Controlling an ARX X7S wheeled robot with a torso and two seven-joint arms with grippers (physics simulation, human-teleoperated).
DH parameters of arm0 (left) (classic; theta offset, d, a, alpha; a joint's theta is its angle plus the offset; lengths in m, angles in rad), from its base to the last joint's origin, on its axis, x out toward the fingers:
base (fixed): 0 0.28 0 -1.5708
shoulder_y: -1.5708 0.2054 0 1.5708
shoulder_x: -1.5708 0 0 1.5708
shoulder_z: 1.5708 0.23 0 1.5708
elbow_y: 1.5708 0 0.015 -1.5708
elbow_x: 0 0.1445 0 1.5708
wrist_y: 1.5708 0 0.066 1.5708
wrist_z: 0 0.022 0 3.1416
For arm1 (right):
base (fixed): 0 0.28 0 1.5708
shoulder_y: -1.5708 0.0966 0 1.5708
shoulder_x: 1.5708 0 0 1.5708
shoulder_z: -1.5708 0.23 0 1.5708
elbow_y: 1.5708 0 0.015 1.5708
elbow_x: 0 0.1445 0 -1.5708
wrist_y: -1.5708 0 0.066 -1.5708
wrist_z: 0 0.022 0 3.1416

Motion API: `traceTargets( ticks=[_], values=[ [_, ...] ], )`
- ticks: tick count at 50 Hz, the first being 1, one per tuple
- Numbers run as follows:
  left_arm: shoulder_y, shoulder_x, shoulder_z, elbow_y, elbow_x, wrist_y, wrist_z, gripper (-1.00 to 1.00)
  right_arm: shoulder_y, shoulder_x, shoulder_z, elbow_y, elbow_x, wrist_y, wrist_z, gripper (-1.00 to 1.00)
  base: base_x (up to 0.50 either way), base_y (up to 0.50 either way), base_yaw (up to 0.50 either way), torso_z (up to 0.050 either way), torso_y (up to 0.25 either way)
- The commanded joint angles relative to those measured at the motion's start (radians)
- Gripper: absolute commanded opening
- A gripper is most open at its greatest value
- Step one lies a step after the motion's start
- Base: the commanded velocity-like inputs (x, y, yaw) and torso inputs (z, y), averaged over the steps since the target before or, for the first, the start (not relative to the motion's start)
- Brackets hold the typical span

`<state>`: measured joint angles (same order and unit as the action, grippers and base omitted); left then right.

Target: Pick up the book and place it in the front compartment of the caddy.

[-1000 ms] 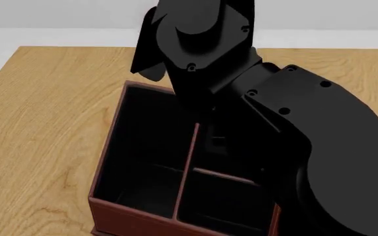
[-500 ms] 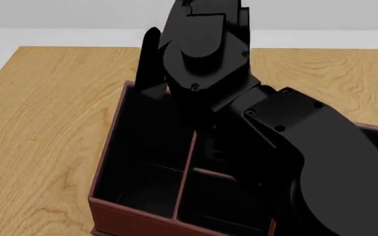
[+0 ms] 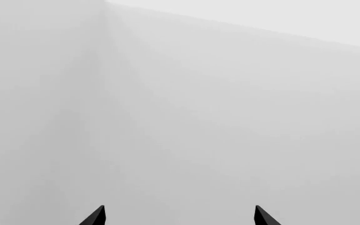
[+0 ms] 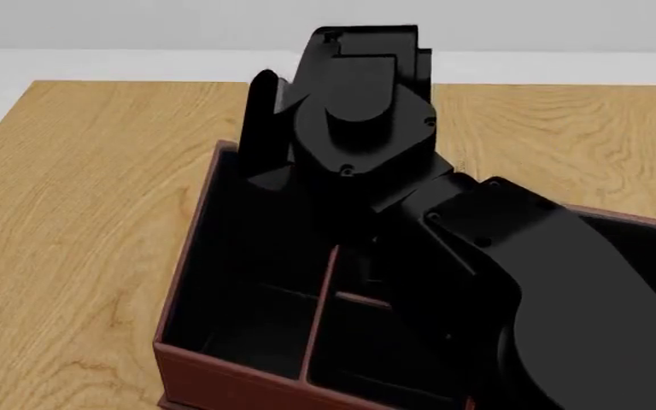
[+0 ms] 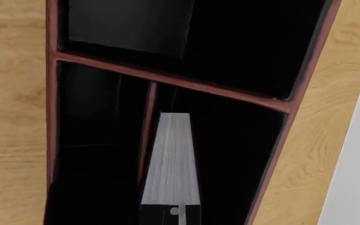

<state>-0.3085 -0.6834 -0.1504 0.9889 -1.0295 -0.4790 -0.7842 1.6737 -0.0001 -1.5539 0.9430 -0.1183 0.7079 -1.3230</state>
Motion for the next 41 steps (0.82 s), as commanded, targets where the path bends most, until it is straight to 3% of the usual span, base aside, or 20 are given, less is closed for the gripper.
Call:
traceTargets(
  ticks=[1,10,11,41],
  values=[
    [0.029,-0.021,-0.026,0.021,-0.02,0.014,-0.018,1.0,-0.036,0.0,-0.033,0.046,-0.045,-0.06,0.051,-1.0,0.0,0.0,0.0,0.0,0.0],
    [0.044,-0.028,-0.034,0.017,-0.018,0.029,-0.018,1.0,-0.053,0.0,-0.029,0.054,-0.021,-0.065,0.108,-1.0,0.0,0.0,0.0,0.0,0.0],
    [0.045,-0.028,-0.035,0.017,-0.018,0.031,-0.019,1.0,-0.052,0.0,-0.031,0.053,-0.021,-0.07,0.107,1.0,0.01,0.0,0.0,0.0,0.0],
    [0.04,-0.05,-0.025,0.028,-0.033,0.069,-0.029,1.0,0.101,0.0,-0.032,0.017,-0.041,-0.03,0.049,1.0,0.0,0.0,0.0,0.0,0.0]
  ],
)
